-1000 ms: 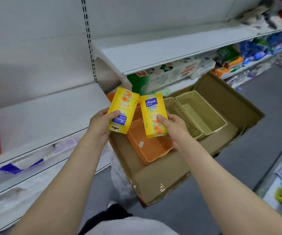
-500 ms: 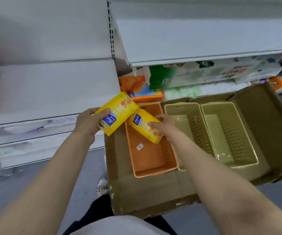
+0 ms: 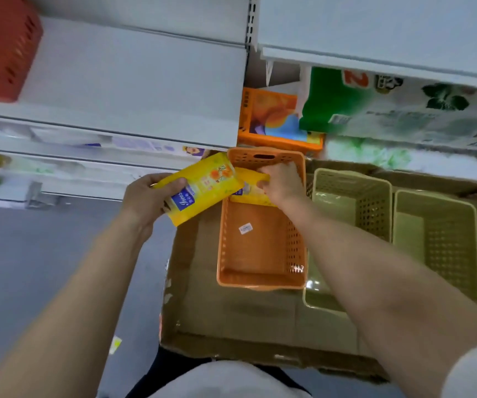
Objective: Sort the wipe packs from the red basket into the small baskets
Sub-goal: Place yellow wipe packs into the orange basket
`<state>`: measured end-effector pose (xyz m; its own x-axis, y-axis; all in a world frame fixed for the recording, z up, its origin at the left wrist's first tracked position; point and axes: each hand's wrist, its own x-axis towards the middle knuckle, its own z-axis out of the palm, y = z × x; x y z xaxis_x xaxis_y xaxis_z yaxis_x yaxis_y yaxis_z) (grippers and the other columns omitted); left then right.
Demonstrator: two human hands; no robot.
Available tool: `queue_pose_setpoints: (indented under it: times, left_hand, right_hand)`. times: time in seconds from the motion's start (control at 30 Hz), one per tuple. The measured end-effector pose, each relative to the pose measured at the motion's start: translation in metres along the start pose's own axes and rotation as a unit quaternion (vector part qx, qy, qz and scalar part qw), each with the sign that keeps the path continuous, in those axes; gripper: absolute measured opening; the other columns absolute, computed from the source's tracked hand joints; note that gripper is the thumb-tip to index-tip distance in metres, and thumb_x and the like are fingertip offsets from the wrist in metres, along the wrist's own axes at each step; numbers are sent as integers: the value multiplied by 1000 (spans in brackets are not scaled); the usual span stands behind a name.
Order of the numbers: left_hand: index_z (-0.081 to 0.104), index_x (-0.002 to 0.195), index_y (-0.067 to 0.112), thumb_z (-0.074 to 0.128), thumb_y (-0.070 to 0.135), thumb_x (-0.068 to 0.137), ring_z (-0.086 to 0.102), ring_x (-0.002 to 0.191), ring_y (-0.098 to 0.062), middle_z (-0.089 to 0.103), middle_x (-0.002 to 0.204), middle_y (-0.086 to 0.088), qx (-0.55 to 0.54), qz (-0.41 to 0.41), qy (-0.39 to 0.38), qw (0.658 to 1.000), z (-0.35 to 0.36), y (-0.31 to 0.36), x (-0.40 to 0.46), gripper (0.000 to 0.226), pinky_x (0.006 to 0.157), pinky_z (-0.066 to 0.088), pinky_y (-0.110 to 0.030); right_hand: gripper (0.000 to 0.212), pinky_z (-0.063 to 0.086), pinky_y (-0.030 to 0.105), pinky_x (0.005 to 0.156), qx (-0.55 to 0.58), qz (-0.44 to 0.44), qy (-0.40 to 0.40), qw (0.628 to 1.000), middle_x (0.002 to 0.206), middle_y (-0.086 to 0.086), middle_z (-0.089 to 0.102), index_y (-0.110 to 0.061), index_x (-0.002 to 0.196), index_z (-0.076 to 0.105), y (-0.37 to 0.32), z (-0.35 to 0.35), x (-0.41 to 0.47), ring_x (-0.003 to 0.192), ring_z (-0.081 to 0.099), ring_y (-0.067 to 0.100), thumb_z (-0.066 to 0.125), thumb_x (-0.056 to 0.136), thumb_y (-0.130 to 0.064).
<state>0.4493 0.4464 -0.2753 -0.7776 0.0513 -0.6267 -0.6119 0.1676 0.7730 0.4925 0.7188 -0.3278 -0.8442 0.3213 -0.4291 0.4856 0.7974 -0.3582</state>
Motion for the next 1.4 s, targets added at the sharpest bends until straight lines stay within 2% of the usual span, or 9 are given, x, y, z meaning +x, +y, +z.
queue_pose_setpoints:
  times: [0.23,0.33,0.43,0.57,0.8,0.97,1.13,1.27,1.4]
  left_hand:
    - [59,121,6,85,37,52,72,79,-18,72,102,-8,-21,-20,30,999,-8,0,-1,79,66,57,-33]
    - [59,121,6,84,38,53,71,84,-20,71,106,-9,-21,-22,27,999,-3,0,1,79,69,57,-34]
    - [59,122,6,83,38,55,71,84,-20,71,107,-10,-12,-18,19,1000,2,-1,2,78,70,57,-33]
    - [58,123,7,82,39,56,71,89,-22,70,110,-11,2,-13,12,1000,4,-2,3,78,74,58,-36]
    - [59,119,11,81,38,59,70,92,-23,69,111,-10,14,-16,5,1000,-8,-8,6,70,79,58,-38]
    - [61,101,21,81,38,59,71,83,-17,70,103,-6,16,-15,-15,1000,-13,-13,6,50,67,56,-30]
    - [62,102,21,82,39,56,72,79,-14,71,100,-3,23,-17,-21,999,-13,-15,6,54,65,57,-29]
    - [63,103,18,82,40,54,71,85,-19,71,100,-6,46,-14,-43,998,-8,-14,5,57,73,57,-34]
    - [67,97,18,84,36,62,72,74,-12,74,92,-3,86,9,-91,992,12,-8,1,43,63,57,-25]
  right_hand:
    - [75,17,52,120,-184,-140,108,967,152,5,42,-28,149,36,14,13,-29,146,26,27,73,84,-25]
    - [61,35,46,109,-209,-120,180,954,135,8,51,-24,133,54,21,11,-33,130,43,30,79,77,-27]
    - [54,44,40,95,-213,-54,71,973,128,8,53,-22,133,53,16,9,-24,119,51,29,74,84,-32]
    - [88,33,44,114,-120,-45,-55,990,153,3,39,-23,151,31,4,16,-14,141,32,28,79,79,-39]
    - [97,30,44,112,-238,-37,-19,970,146,8,36,-35,155,11,8,27,-20,137,29,28,74,82,-23]
    - [81,16,49,121,-161,-84,82,980,160,4,27,-25,152,25,6,36,-19,150,14,26,65,85,-3]
    - [46,38,41,108,-128,-47,65,989,141,9,44,-21,135,53,12,42,-22,133,36,29,64,91,-13]
    - [33,43,35,102,49,-3,2,999,135,7,58,-19,132,62,9,26,-21,124,53,27,49,101,-22]
    - [41,45,36,104,369,60,-56,926,128,-8,64,-28,131,61,-8,-13,-28,119,59,12,50,98,-49]
